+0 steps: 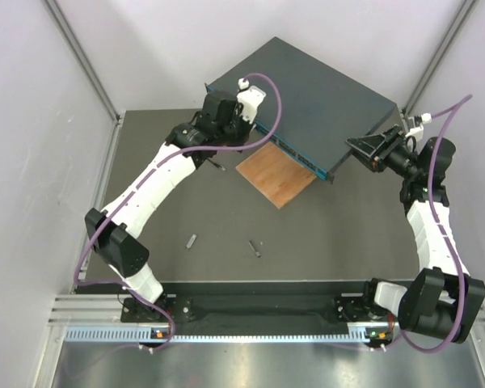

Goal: Insert the plug into the switch port

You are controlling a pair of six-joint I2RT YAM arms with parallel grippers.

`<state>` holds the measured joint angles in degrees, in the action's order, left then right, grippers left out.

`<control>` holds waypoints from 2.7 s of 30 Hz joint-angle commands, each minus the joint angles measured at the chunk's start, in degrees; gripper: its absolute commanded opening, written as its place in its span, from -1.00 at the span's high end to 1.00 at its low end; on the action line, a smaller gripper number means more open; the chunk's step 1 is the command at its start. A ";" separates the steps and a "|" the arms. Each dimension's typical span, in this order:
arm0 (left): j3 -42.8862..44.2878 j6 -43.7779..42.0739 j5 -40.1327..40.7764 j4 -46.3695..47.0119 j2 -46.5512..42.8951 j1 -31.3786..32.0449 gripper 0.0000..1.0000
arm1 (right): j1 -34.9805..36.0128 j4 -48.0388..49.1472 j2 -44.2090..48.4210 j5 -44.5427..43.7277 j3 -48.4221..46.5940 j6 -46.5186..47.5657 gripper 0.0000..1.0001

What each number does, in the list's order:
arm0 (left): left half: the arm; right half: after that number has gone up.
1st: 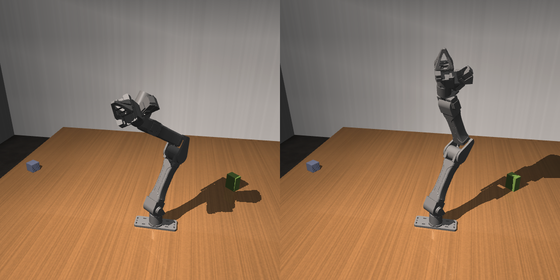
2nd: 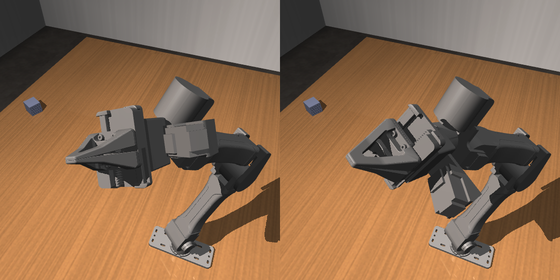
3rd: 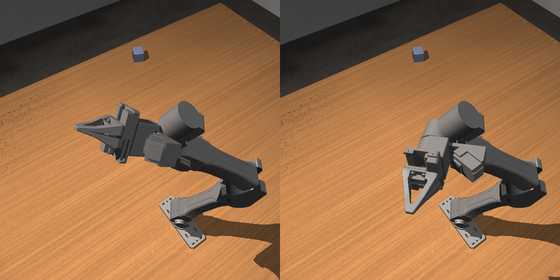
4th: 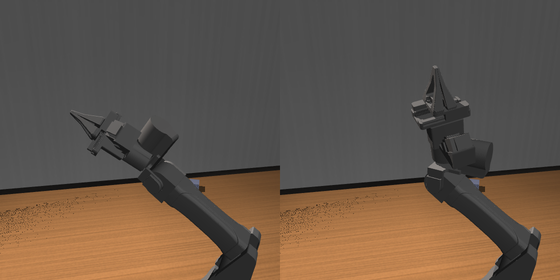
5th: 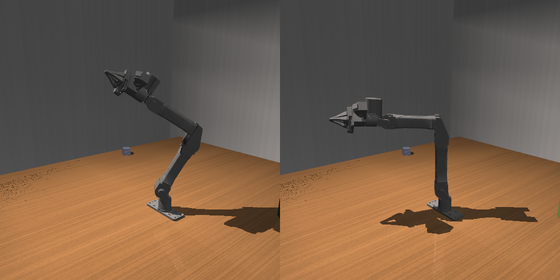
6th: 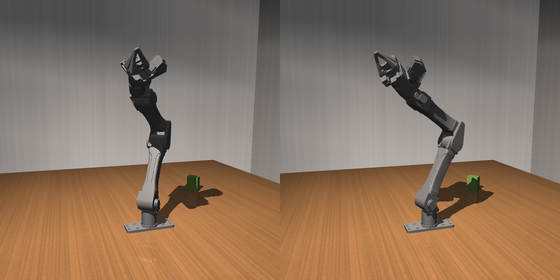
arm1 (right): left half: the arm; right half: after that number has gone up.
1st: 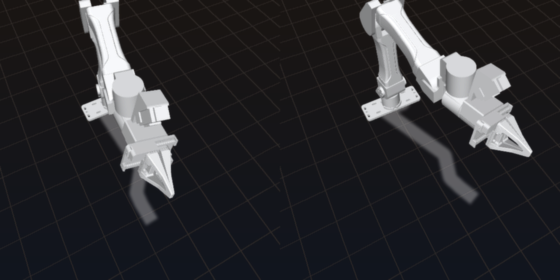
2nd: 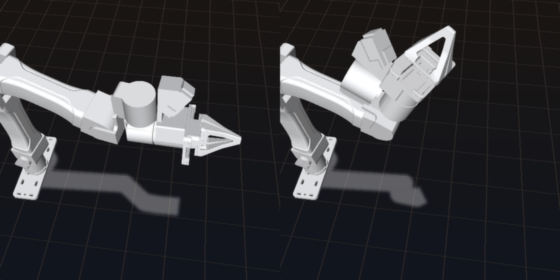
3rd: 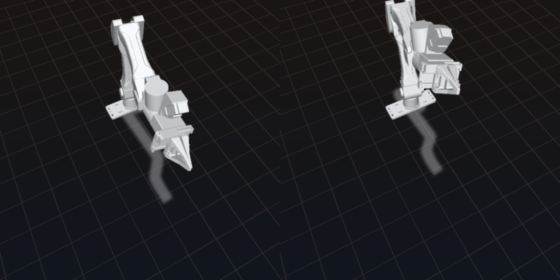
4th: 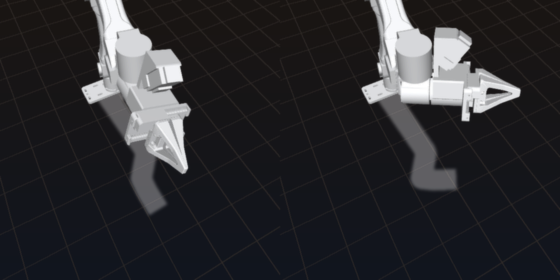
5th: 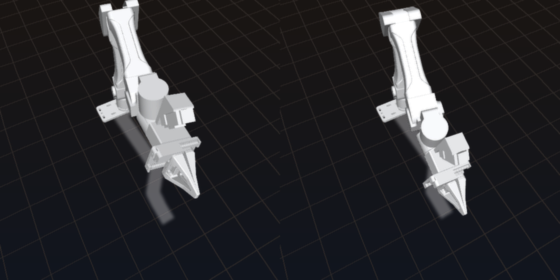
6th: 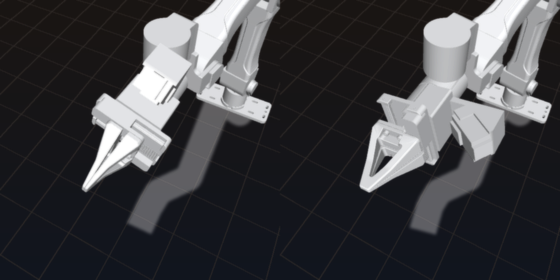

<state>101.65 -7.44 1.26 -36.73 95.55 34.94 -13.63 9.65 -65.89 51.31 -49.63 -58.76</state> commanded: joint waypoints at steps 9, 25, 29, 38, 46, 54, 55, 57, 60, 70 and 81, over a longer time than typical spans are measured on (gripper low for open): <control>4.44 -0.56 3.31 3.42 1.31 0.04 1.00 | 2.46 3.18 -0.47 0.46 -3.55 7.87 1.00; 7.69 1.29 0.77 2.36 4.12 0.04 1.00 | 2.99 2.65 -0.73 0.37 -4.34 8.49 1.00; 8.30 2.34 -0.99 1.67 4.91 0.13 1.00 | 2.99 2.65 -0.82 0.28 -4.25 8.58 1.00; 11.55 3.22 -4.24 1.40 5.79 -2.24 1.00 | 3.08 1.16 -0.65 0.37 -4.78 10.07 1.00; 12.70 5.68 -6.27 1.40 6.05 -3.74 1.00 | 3.08 1.07 -0.82 0.28 -4.95 10.16 1.00; 14.37 6.48 -5.74 1.66 7.10 -4.18 1.00 | 3.26 0.63 -0.64 0.19 -5.04 10.51 1.00; 14.46 6.39 -5.91 1.66 7.28 -4.18 1.00 | 3.26 0.63 -0.73 0.19 -5.13 10.51 1.00; 14.11 6.47 -6.26 2.45 7.37 -4.26 1.00 | 3.43 0.63 -0.82 0.28 -5.13 10.51 1.00; 12.79 7.00 -8.11 5.43 6.50 -4.18 1.00 | 3.61 0.28 -0.73 0.28 -5.13 10.86 1.00; 15.69 5.60 -7.85 9.13 9.66 -2.69 1.00 | 4.22 -1.04 -1.08 0.19 -5.57 12.18 1.00; 15.69 5.69 -5.83 13.79 9.83 -2.07 0.89 | 4.49 -1.91 -1.17 0.02 -5.83 12.71 1.00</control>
<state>114.06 -2.33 -5.50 -42.37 103.81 32.08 -12.97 3.38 -66.26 51.07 -52.64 -55.07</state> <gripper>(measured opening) 0.238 0.516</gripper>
